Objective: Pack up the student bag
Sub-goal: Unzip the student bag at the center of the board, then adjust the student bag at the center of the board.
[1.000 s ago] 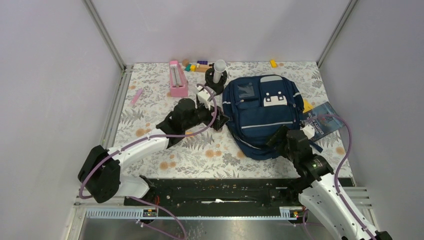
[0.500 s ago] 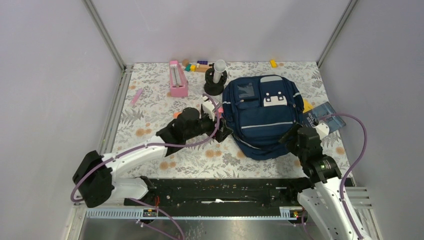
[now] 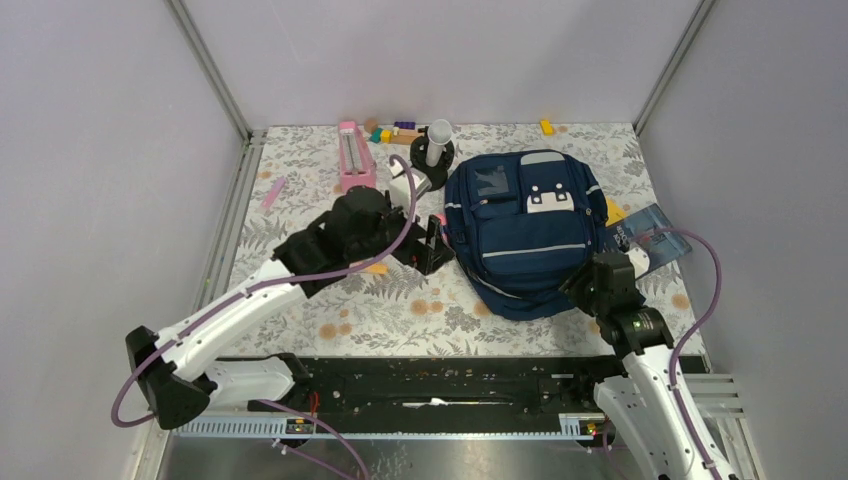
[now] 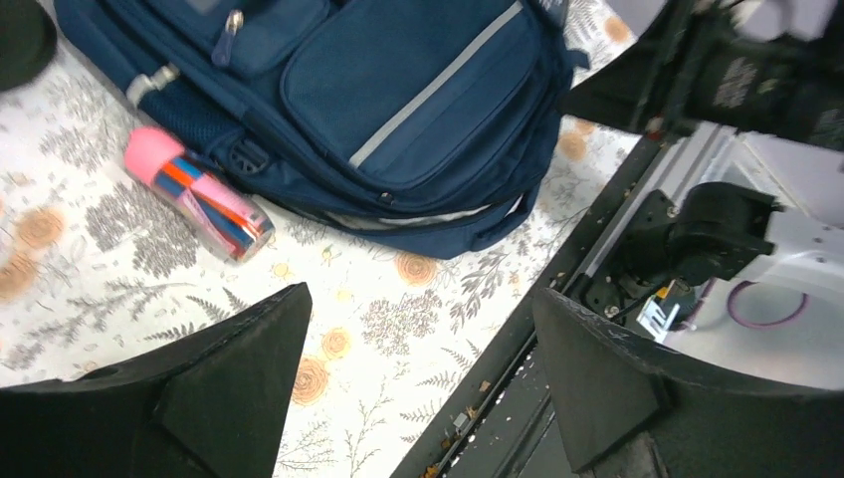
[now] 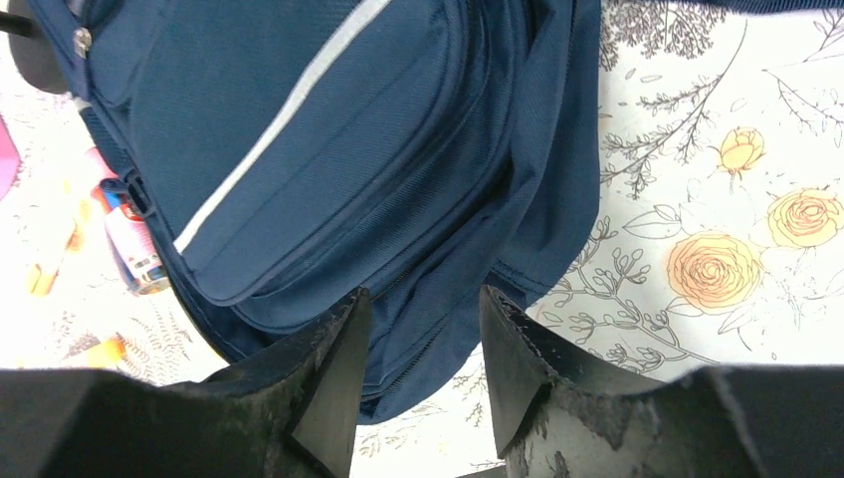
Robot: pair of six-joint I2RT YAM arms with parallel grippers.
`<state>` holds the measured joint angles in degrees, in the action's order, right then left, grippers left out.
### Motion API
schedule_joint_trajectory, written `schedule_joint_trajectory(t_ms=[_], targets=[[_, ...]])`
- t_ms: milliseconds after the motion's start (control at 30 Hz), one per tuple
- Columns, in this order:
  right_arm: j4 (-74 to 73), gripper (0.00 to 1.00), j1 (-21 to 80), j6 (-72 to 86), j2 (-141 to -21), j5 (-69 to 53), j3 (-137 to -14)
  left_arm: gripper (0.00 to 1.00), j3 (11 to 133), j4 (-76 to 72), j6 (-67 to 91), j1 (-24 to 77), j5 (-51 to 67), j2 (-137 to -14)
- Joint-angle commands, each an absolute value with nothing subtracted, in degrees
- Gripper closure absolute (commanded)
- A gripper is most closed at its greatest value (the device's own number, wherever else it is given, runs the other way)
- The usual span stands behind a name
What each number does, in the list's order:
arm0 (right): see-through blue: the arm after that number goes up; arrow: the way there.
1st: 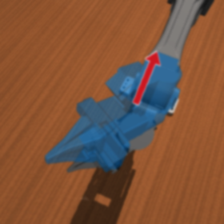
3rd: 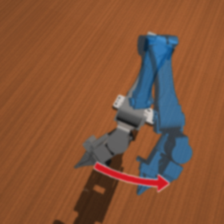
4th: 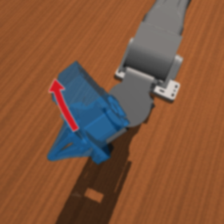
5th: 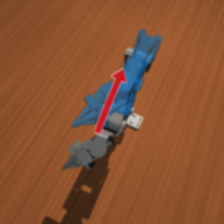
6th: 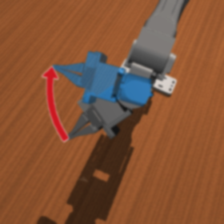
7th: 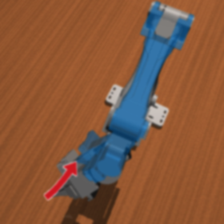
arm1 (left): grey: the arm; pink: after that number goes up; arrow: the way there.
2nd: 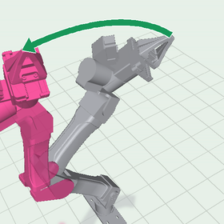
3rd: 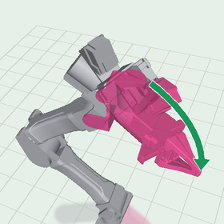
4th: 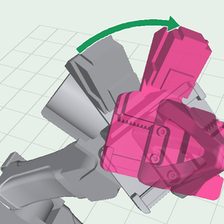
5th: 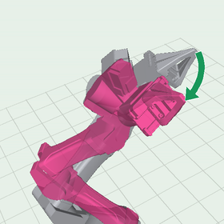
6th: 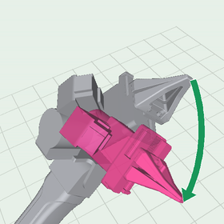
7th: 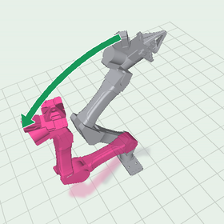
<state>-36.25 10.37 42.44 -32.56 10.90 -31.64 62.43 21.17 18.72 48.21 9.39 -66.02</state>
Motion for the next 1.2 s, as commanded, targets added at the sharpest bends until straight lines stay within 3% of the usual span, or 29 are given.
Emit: schedule_joint_trajectory(t_ms=[0,100,267,600,833,1000,1167], targets=[[-34.6,0.49,10.1,43.1,-33.4,11.8,-30.1,0.13,73.0,32.1,13.6,48.3,11.0,-66.4],[-34.3,0.49,10.1,42.3,-34.3,13.3,-30.5,0.12,77.3,33.5,10.3,48.3,9.7,-67.7],[-36.4,0.36,6.8,37.6,-37.4,19.2,-35.0,0.12,79.2,33.2,5.7,48.2,3.8,-69.2],[-30.4,0.24,-10.9,33.9,-46.6,9.9,-40.6,0.12,70.6,29.3,1.4,48.1,0.6,-66.6],[-26.6,0.0,-18.8,35.9,-60.9,13.5,-45.3,0.11,69.1,29.9,2.4,48.1,0.7,-66.3],[-20.0,0.0,-29.5,38.7,-68.0,-1.9,-42.6,0.11,69.5,30.7,3.2,48.1,0.9,-67.0],[-17.9,0.0,-31.8,39.9,-69.8,-1.7,-40.2,0.1,69.6,30.8,3.3,48.1,1.3,-66.9]])
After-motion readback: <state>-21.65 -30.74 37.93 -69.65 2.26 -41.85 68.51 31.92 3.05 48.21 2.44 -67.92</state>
